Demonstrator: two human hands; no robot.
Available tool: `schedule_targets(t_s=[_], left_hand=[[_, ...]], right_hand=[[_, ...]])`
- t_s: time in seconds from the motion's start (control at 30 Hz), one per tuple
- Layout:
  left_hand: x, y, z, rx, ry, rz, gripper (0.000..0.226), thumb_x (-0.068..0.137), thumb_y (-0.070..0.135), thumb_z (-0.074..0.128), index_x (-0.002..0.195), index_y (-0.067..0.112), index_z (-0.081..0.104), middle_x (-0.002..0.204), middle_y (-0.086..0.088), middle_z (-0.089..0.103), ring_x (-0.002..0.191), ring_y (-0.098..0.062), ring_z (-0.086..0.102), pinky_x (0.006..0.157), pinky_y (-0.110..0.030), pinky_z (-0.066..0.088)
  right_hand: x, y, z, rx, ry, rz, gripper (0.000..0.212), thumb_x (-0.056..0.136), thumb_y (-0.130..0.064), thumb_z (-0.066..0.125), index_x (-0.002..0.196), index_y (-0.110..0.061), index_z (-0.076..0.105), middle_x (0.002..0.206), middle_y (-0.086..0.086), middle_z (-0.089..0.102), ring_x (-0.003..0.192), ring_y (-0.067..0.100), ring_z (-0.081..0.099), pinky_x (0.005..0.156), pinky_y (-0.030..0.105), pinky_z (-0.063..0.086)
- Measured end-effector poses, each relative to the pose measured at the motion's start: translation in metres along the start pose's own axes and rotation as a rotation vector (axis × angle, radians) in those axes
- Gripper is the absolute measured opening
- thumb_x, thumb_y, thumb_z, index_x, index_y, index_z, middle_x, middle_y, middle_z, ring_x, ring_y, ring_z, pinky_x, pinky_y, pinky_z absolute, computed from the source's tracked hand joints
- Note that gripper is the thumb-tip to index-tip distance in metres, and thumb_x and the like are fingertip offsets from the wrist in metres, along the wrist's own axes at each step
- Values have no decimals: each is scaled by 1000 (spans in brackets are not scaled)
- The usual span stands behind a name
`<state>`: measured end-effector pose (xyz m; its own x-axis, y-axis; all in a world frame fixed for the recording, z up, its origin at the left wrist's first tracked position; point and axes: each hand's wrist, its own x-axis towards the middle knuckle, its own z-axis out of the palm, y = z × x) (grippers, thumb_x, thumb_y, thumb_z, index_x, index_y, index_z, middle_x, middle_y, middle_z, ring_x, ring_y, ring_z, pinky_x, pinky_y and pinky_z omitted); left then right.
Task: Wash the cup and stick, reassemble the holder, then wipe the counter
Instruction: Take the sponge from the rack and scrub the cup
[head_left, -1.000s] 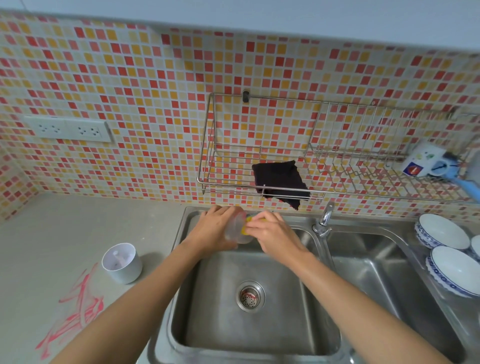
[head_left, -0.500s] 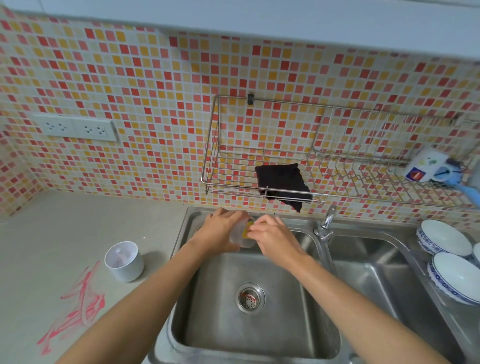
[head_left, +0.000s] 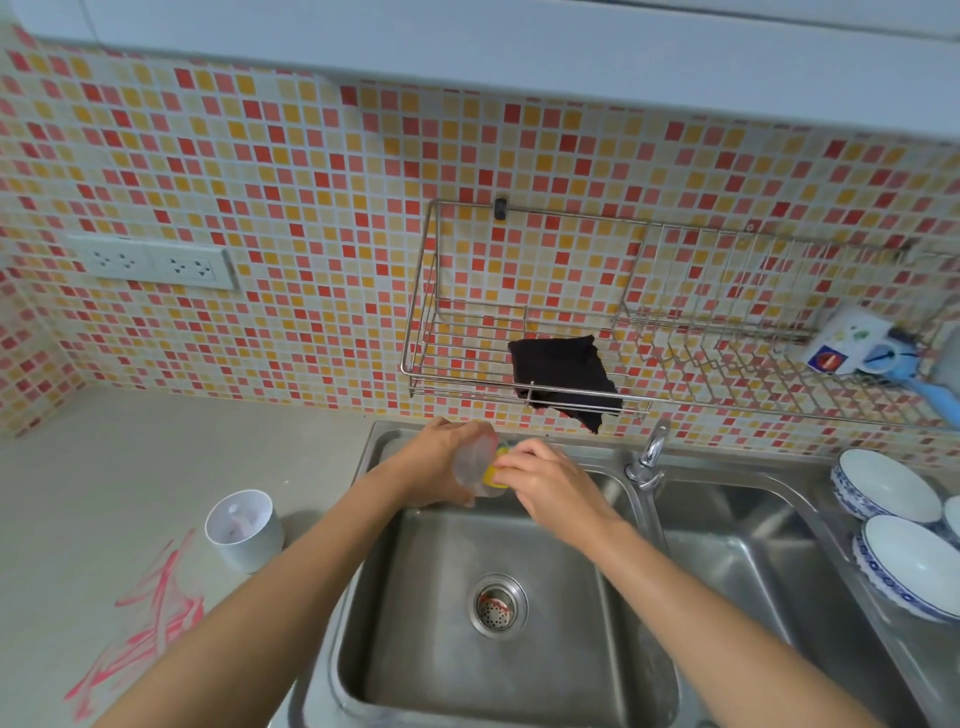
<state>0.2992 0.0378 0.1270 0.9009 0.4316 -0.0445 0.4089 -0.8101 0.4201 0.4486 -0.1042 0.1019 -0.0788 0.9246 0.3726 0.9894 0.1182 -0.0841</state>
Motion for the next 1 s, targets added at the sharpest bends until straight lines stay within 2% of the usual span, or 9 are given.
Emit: schedule_targets(t_s=[0.2,0.33,0.43,0.53,0.6,0.7,0.77,0.87,1.0], left_hand=[[-7,3,9,-79,173,11,101,64,48,82,144,26,25,144,6,38,130,-16,34,109,-39,34],[-6,2,22,-115,390,65,90,61,40,88,132,14,40,128,-1,45,114,-16,49,97,-34,50],[-4,-3,18,-122,403,91,84,64,36,87,132,10,45,125,-2,46,112,-17,50,95,-23,47],[-2,-7,12,40,346,60,82,67,44,82,136,21,44,134,4,48,123,-16,39,107,-36,37],[-3,-7,10,124,301,26,81,69,50,78,138,29,42,140,10,45,128,-15,35,106,-39,30],[-1,-3,10,130,223,52,80,69,47,80,138,33,41,141,12,45,128,-14,34,107,-38,31],[-1,-2,8,128,202,54,82,68,44,82,138,32,41,140,13,46,128,-13,35,110,-40,33],[-1,-2,3,161,189,67,82,69,41,82,139,31,41,140,12,46,129,-14,35,110,-39,33],[-5,-8,6,205,167,101,78,72,46,77,139,29,42,138,10,48,126,-14,37,105,-35,35]], right_hand=[[2,-3,-1,68,122,39,30,77,-1,73,102,-18,73,109,-7,68,104,18,55,81,34,55],[6,-5,-1,100,146,14,28,82,1,67,103,-16,73,109,-5,69,104,15,54,93,25,47],[10,-13,-8,371,57,248,28,85,-1,63,104,-18,74,107,-5,69,100,6,53,93,7,34],[16,-19,-15,745,-116,473,26,88,-3,60,104,-19,73,102,-7,70,93,2,60,82,9,40],[16,-18,-16,663,-159,441,25,89,-4,59,104,-18,73,103,-5,70,96,5,61,84,12,42],[14,-8,-8,67,-173,143,30,81,-3,67,102,-24,74,104,-6,70,107,14,55,93,29,38],[15,-5,-7,-143,-115,18,29,72,-4,73,94,-22,75,97,-8,72,107,18,56,90,36,40],[12,-14,-3,-103,-11,67,26,70,-5,73,90,-20,76,94,-7,73,101,20,60,83,35,45],[4,-35,12,216,-86,301,27,90,-8,59,108,-23,73,111,-4,68,109,19,54,92,35,36]])
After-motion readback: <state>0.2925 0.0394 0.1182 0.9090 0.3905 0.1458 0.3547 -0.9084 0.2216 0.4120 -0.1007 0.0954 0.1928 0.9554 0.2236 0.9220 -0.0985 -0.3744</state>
